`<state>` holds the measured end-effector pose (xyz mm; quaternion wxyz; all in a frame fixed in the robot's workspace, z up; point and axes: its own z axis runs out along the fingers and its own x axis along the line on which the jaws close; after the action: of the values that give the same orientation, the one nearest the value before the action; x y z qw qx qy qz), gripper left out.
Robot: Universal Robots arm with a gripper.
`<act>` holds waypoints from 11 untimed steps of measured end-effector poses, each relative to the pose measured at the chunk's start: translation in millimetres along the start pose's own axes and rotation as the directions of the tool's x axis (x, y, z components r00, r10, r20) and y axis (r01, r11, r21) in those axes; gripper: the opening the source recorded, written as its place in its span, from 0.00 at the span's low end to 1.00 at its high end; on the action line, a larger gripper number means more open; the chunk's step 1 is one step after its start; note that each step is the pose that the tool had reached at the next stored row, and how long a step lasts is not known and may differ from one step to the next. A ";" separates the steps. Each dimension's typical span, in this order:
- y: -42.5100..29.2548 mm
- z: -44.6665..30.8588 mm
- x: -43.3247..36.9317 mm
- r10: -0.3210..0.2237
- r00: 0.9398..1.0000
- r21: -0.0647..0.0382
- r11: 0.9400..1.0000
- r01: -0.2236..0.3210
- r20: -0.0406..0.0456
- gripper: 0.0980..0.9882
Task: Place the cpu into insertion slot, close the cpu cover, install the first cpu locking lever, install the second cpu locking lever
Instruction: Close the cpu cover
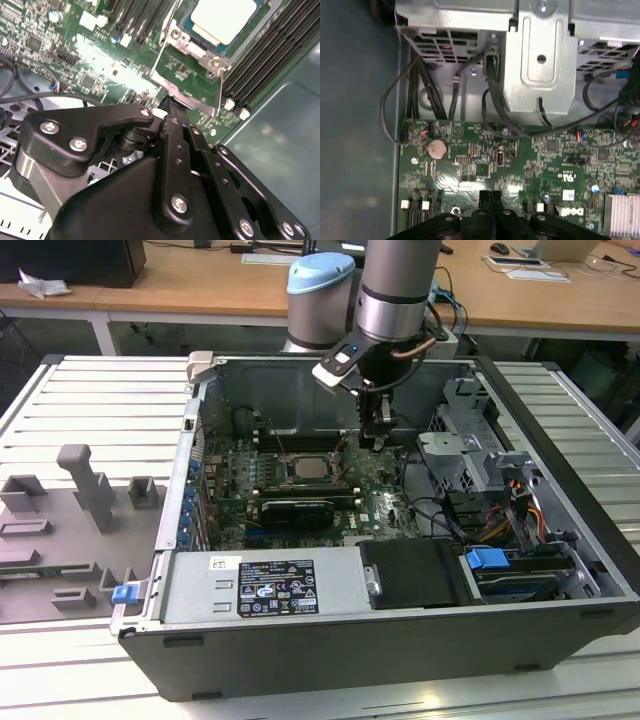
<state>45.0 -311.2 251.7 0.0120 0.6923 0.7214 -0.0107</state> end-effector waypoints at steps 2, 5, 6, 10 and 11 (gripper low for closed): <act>-4.2 0.0 0.2 0.000 1.000 0.000 1.000 0.000 0.000 0.01; -15.3 0.3 0.7 0.000 1.000 0.000 1.000 0.000 0.000 0.01; -16.6 0.4 0.7 0.000 1.000 0.000 1.000 0.000 0.000 0.01; -40.5 4.2 1.8 0.000 1.000 -0.002 1.000 0.000 0.000 0.01; -41.6 5.1 1.9 0.000 1.000 -0.002 1.000 0.000 0.000 0.01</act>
<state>3.4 -311.2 246.6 0.0129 0.6923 0.7214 -0.0099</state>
